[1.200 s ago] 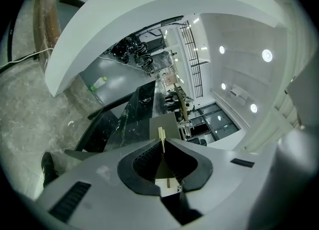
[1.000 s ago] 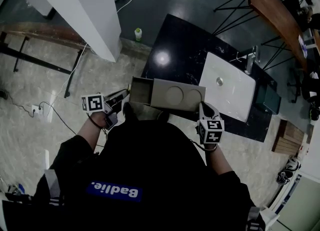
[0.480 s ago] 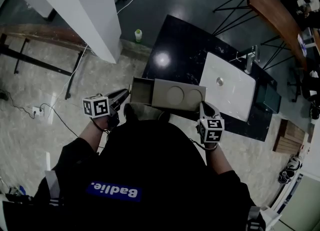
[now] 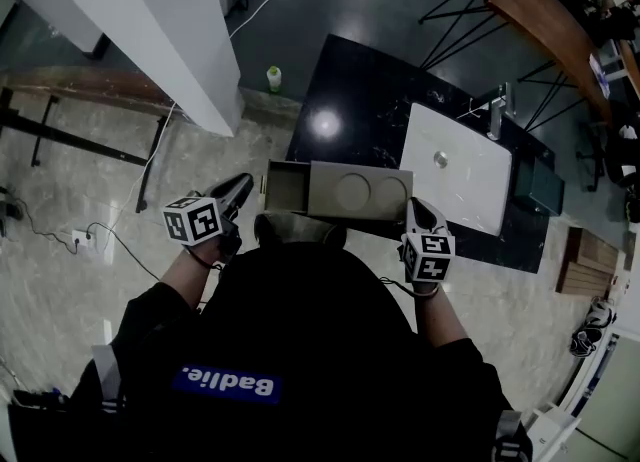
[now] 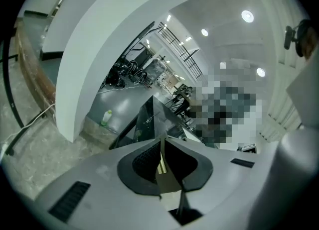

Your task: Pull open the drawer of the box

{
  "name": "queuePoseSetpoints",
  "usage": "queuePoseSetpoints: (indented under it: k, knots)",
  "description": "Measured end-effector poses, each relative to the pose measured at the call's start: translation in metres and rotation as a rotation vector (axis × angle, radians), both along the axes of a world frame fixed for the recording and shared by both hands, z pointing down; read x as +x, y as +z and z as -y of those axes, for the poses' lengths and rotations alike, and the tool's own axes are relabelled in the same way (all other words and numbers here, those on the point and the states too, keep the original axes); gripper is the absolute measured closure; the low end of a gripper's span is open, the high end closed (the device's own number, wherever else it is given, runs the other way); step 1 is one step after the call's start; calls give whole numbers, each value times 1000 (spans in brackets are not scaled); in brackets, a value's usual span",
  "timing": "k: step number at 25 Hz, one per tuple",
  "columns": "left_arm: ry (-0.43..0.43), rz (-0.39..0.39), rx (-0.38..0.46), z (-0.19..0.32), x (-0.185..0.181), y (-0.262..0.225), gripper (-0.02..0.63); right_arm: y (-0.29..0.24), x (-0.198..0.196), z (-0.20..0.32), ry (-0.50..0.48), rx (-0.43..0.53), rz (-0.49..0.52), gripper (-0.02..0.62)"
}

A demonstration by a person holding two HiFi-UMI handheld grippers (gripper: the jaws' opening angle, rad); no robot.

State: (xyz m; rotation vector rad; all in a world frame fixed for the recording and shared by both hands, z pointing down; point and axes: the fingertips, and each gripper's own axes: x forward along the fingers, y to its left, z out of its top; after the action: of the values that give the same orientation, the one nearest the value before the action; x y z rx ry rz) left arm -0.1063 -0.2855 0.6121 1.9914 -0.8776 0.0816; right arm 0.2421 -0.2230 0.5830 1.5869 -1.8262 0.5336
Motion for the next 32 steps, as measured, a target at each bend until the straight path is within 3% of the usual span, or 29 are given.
queuePoseSetpoints:
  k: [9,12,24,32]
  knots:
    - [183,165,279,16,32,-39,578,-13,-32,-2,102,79,-6,597]
    - [225,183,358,22,43,-48,580,-19,-49,-1,123,101,-14,597]
    - [289,203,503,16,84,-81,604,-39,-84,-4,104,133,-9,597]
    - [272,309,609,-32,107,-111,604,-62,-88,-22,-2,216,48,597]
